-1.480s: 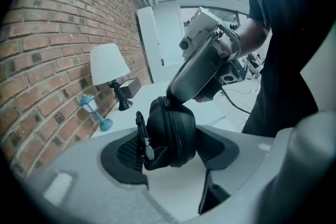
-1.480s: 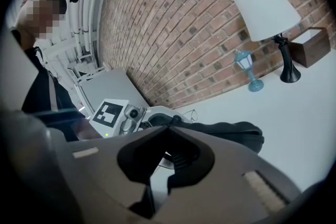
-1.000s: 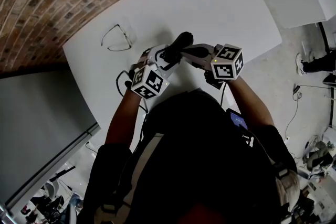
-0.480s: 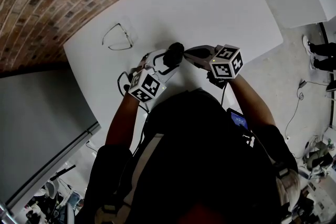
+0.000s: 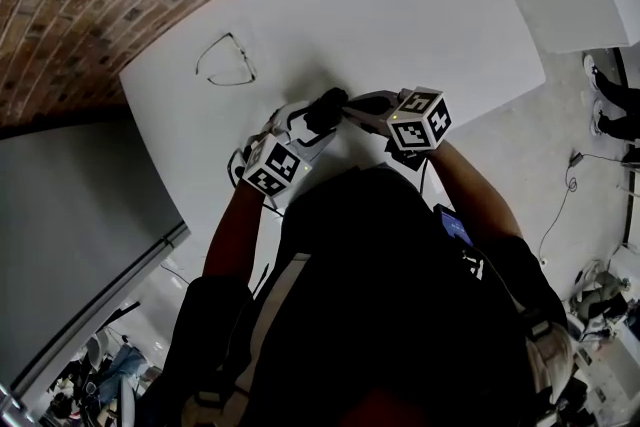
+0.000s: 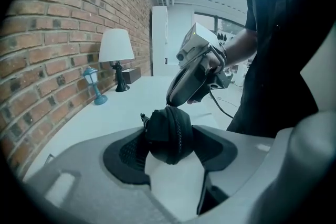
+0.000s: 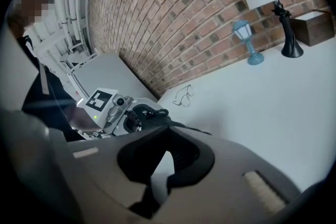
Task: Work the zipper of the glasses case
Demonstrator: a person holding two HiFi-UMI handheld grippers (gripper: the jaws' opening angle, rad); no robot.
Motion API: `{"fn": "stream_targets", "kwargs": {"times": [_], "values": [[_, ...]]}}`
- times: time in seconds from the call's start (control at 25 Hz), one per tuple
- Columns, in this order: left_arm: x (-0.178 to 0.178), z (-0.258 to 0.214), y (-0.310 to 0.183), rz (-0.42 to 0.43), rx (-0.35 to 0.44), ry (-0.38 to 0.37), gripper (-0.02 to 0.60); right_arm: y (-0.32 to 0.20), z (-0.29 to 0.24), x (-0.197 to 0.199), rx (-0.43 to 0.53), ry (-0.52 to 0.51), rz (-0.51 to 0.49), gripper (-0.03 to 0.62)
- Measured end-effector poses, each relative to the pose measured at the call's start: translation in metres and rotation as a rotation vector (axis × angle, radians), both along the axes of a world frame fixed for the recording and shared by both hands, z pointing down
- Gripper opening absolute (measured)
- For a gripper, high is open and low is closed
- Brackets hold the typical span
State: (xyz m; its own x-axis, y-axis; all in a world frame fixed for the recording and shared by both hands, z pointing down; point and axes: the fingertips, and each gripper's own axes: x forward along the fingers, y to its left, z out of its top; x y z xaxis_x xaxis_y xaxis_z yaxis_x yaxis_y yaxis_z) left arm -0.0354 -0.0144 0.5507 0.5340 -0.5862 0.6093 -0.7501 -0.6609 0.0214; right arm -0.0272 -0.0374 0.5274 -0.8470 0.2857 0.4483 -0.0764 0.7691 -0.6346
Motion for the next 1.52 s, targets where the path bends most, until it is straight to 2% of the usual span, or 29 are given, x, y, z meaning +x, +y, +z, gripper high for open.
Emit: {"fn": "stream_targets", "kwargs": {"times": [0.32, 0.8, 1.52], "values": [[-0.013, 0.005, 0.012, -0.043, -0.040, 0.009, 0.258, 0.005, 0.015, -0.010, -0.022, 0.026, -0.064, 0.006], [-0.031, 0.011, 0.021, -0.057, -0.036, -0.012, 0.256, 0.003, 0.035, -0.021, 0.014, 0.084, -0.115, 0.009], [-0.048, 0.029, 0.045, -0.091, -0.082, -0.041, 0.258, 0.001, 0.065, -0.025, 0.054, 0.169, -0.114, 0.009]]}}
